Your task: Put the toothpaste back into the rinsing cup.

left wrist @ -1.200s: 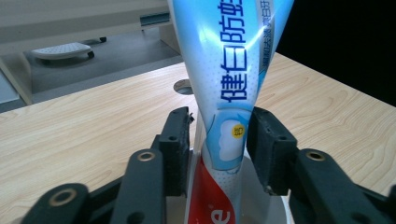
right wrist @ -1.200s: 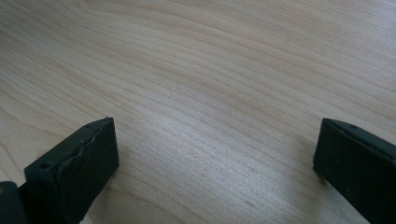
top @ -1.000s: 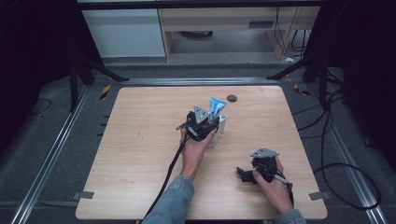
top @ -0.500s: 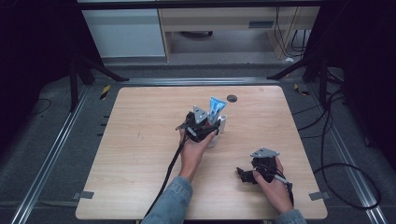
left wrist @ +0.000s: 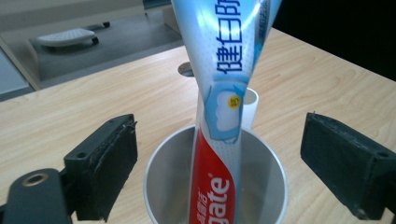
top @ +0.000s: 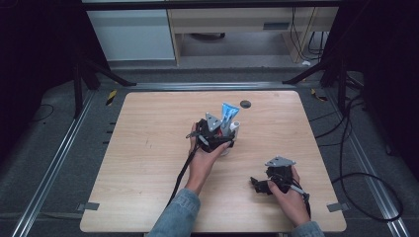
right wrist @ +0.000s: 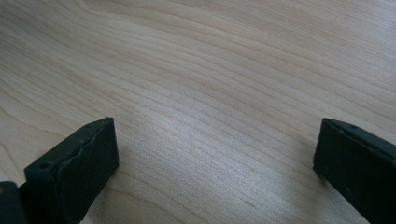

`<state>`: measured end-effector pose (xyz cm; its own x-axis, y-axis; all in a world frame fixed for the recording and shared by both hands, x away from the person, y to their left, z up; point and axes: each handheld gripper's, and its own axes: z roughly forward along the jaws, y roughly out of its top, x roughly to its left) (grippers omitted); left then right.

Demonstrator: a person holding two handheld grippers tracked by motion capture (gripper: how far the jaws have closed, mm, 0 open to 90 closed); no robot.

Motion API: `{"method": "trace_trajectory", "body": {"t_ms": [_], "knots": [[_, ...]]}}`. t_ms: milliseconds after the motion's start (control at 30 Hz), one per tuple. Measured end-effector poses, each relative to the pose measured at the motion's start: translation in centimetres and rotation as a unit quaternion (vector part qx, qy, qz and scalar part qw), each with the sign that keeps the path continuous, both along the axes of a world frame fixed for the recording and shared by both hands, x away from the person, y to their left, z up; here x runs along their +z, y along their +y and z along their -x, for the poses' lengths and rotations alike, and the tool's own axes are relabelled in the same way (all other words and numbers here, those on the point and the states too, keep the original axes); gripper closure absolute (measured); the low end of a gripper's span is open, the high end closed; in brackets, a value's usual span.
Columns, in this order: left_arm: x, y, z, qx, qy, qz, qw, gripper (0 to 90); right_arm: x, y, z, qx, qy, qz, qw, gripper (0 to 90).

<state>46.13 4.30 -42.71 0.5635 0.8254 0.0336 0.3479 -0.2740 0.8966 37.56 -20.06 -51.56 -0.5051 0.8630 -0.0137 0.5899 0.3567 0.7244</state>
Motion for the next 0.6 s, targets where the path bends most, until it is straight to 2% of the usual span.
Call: {"method": "trace_trajectory", "body": {"t_ms": [100, 300, 600], "knots": [[0.3, 0.1, 0.3, -0.006, 0.002, -0.007, 1.0000, 9.6, 0.0, 0.0, 0.0, 0.000, 0.000, 0.000, 1.0000, 0.3], [0.4, -0.1, 1.6, -0.022, 0.004, -0.037, 0.9991, 8.3, 0.0, 0.0, 0.0, 0.001, -0.001, 0.000, 1.0000, 0.3], [0.6, 0.1, 2.7, -0.028, 0.008, -0.065, 0.9975, 6.6, 0.0, 0.0, 0.0, 0.001, -0.001, 0.000, 1.0000, 0.3]]}}
